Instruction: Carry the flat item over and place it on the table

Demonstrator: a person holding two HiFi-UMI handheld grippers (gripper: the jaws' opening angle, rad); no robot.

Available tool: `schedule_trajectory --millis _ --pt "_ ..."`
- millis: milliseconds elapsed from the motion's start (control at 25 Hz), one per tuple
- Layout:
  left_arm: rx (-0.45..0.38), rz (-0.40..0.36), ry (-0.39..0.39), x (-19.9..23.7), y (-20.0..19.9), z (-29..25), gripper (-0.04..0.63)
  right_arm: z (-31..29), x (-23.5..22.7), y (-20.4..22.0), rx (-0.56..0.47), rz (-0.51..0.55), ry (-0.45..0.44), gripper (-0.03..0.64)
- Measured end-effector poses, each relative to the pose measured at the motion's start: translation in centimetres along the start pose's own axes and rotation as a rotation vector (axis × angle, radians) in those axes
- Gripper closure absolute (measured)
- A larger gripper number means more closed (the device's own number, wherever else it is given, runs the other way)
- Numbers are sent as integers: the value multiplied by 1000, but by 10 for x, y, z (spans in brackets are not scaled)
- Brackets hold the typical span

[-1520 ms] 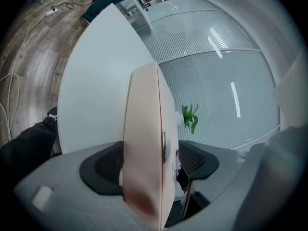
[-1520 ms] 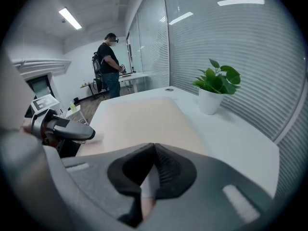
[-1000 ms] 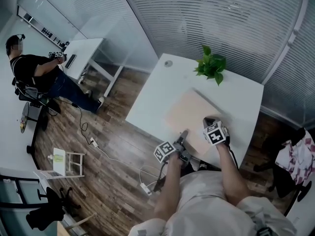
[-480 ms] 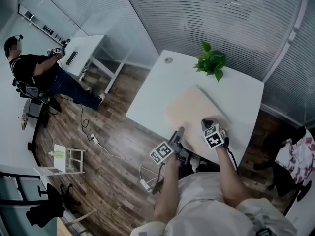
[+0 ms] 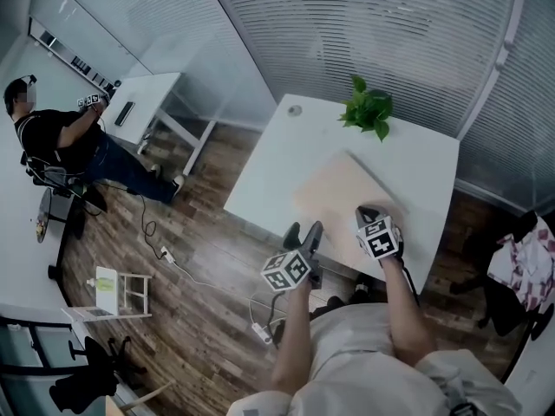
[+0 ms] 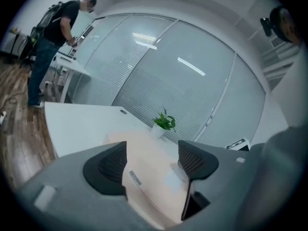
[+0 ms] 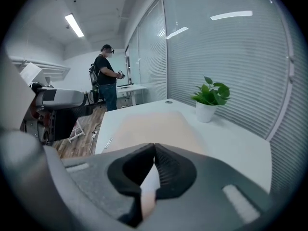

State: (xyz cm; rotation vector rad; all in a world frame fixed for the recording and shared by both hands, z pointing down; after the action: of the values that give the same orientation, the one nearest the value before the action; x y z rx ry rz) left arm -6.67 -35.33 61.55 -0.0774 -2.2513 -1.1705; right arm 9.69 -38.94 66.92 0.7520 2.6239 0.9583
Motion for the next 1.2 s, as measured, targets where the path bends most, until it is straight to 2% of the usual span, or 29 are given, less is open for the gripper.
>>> schedule_trajectory --millis 240,360,440,560,680,960,1200 --pt "-20 -314 -80 -28 -43 31 256 53 -5 -3 -111 -119 86 615" --pt "-87 -479 -111 -57 -71 46 256 81 -12 -6 -150 -154 129 615" --pt "-142 -551 -94 -79 -84 59 256 102 -14 -9 -182 -174 162 615" --pt "-181 -603 -65 -97 -87 85 256 132 -4 -10 -229 -195 198 615" --pt "-176 -637 -70 -100 -77 101 256 155 3 -7 -261 -208 213 615" --pt "-160 -642 -41 -99 -54 116 256 192 10 11 -317 -241 227 615" --pt "-122 -657 -22 -90 -32 115 256 196 13 38 -318 -266 243 615"
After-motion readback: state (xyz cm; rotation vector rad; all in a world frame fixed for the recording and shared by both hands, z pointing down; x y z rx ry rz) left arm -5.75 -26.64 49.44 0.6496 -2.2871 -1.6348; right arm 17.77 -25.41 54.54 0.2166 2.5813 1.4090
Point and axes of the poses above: the fingertips, and each gripper's own axes: z backward along the fingers, x to its left, y out of its underside, the point moved 2 cm from there along z, backward along the fingers, and after that the axes turned 10 degrees about x, right-handed, at the moved point
